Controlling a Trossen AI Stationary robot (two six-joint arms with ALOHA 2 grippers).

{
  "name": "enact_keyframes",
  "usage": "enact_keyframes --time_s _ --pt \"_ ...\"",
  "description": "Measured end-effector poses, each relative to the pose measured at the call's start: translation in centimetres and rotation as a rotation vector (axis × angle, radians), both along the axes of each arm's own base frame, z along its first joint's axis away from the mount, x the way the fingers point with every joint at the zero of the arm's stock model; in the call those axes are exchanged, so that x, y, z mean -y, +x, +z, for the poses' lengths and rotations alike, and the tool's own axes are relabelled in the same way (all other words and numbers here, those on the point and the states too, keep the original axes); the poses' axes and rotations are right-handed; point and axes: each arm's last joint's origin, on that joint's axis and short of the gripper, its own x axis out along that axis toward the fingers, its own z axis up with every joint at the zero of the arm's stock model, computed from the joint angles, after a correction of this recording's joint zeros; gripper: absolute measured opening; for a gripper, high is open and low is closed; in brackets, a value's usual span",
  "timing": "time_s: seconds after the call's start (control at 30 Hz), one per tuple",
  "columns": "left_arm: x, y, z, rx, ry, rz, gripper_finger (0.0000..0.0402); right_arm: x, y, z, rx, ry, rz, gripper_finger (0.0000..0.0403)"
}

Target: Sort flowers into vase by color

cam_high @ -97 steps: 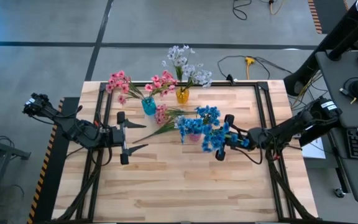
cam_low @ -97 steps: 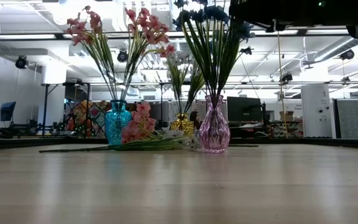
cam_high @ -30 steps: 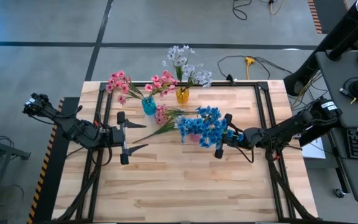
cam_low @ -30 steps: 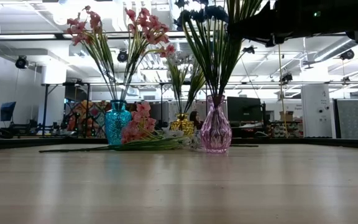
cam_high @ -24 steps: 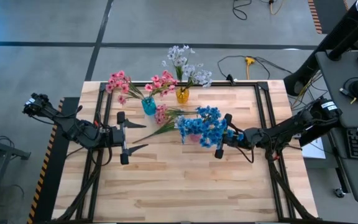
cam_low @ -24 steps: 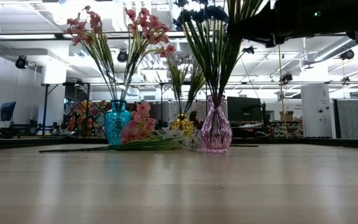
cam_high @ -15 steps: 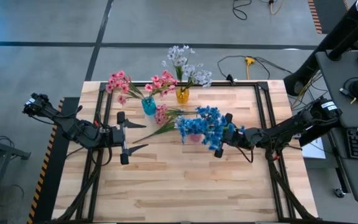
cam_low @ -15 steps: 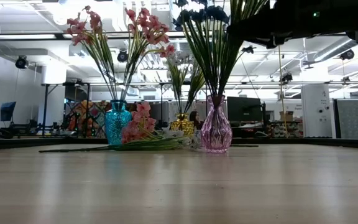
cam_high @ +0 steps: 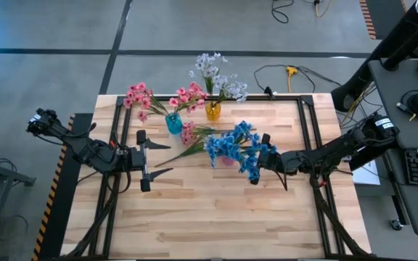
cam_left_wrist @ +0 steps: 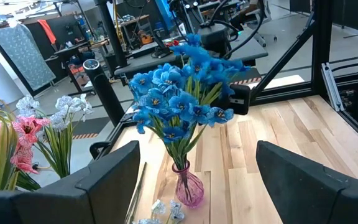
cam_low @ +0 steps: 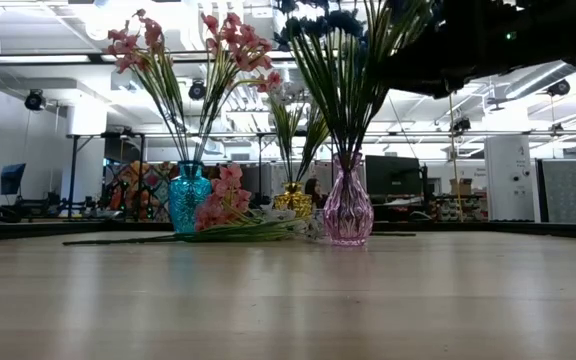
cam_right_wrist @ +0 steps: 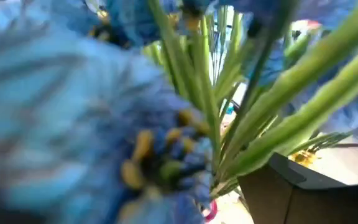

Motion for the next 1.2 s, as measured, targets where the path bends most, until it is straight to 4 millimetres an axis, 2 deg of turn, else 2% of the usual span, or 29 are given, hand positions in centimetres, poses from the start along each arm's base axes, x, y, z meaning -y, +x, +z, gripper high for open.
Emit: enact_keyframes --time_s 0.7,1.2 --pt "0.0 0.0 0.0 0.000 0.001 0.000 0.0302 0.1 -0.2 -1.0 -0.070 0.067 -0.047 0.0275" --pt "0.0 0.0 -0.1 -0.007 0.004 0.000 0.0302 0.2 -0.4 -1.5 -0.134 0.128 -0.085 0.0286"
